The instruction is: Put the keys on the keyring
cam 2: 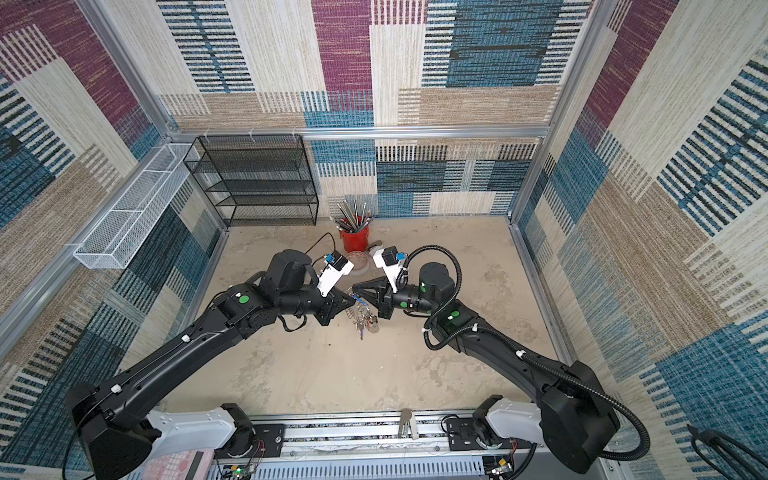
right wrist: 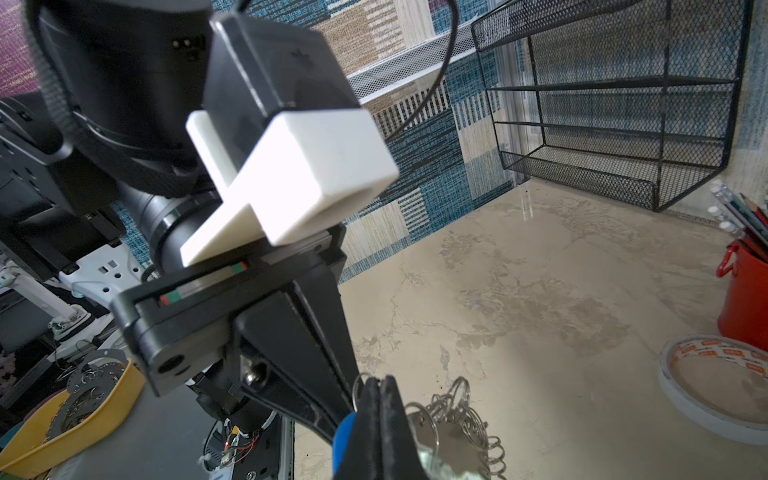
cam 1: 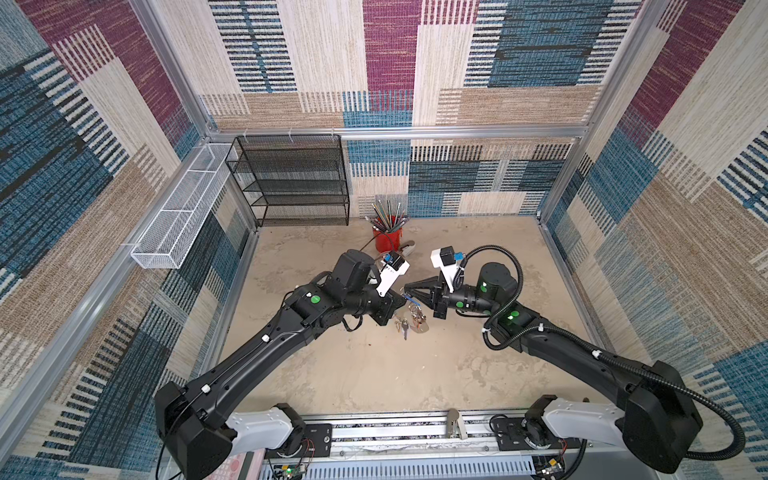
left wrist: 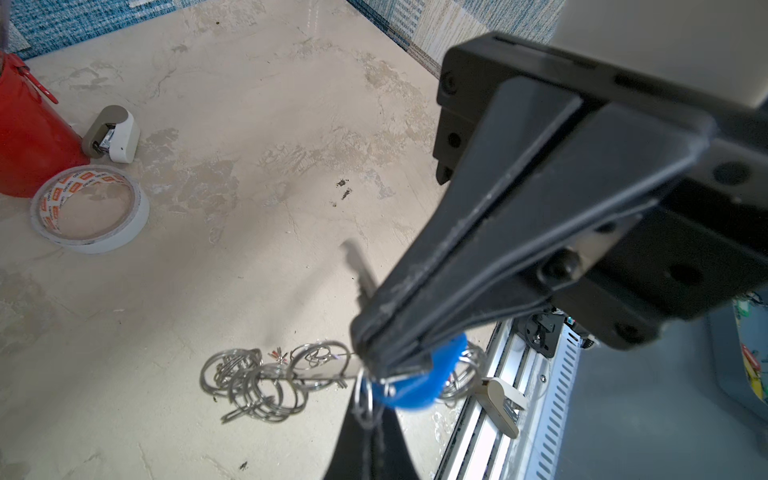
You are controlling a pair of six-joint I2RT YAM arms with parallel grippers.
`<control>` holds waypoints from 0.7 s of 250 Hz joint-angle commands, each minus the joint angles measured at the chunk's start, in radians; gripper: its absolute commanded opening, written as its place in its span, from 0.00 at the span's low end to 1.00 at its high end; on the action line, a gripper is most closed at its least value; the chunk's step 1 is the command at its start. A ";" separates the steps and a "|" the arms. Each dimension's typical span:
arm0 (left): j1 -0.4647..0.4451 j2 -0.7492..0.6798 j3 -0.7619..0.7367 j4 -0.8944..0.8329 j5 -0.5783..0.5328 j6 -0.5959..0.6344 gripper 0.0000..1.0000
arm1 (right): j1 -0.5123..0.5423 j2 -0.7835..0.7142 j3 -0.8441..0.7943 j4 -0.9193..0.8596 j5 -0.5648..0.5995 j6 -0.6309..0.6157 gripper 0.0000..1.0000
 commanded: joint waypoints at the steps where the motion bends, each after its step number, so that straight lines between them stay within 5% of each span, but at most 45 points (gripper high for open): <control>1: -0.001 0.006 0.024 0.025 0.045 -0.032 0.00 | 0.005 0.000 0.003 -0.036 0.058 -0.027 0.00; 175: 0.017 0.015 0.016 0.039 0.048 -0.060 0.00 | 0.014 -0.003 -0.003 -0.085 0.132 -0.061 0.00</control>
